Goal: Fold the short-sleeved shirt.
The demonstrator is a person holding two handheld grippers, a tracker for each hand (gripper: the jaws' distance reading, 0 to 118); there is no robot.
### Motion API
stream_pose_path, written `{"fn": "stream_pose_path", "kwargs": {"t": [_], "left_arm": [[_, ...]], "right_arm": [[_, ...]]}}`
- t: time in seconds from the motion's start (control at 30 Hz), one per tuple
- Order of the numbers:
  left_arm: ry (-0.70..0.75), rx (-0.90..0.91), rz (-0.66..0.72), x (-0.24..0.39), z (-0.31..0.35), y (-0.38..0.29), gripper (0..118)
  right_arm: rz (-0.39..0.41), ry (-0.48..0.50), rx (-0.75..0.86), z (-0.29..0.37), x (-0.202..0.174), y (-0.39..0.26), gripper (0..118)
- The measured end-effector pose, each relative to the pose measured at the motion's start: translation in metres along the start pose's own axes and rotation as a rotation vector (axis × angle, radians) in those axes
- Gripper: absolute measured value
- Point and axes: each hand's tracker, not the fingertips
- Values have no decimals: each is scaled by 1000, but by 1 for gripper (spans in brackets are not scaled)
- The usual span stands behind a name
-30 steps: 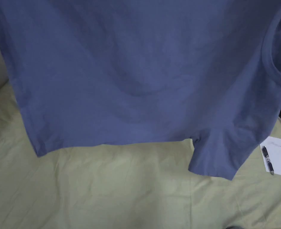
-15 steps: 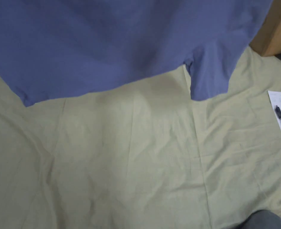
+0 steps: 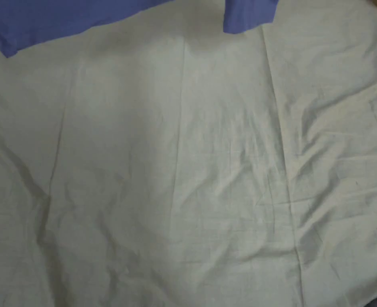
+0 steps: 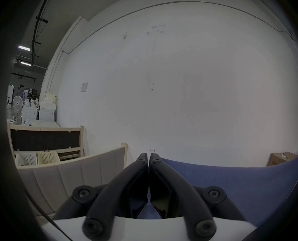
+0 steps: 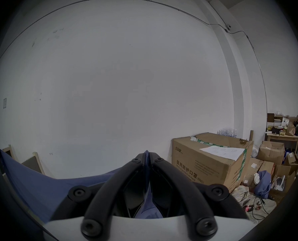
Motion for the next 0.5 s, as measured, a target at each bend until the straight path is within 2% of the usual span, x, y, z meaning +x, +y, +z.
{"fn": "stream_pose_path", "kwargs": {"t": [0.1, 0.23, 0.37, 0.5], "left_arm": [[-9, -57, -7, -2, -6, -33, 0], [-26, -166, -55, -9, -3, -90, 0], [-67, -292, -38, -30, 18, -143, 0], [-75, -380, -54, -61, 45, -183, 0]], "right_arm": [[11, 5, -52, -14, -1, -32, 3], [-18, 15, -178, -10, 5, -96, 3], [-2, 18, -306, -5, 17, -158, 3], [-41, 18, -408, 21, 36, -215, 3]]}}
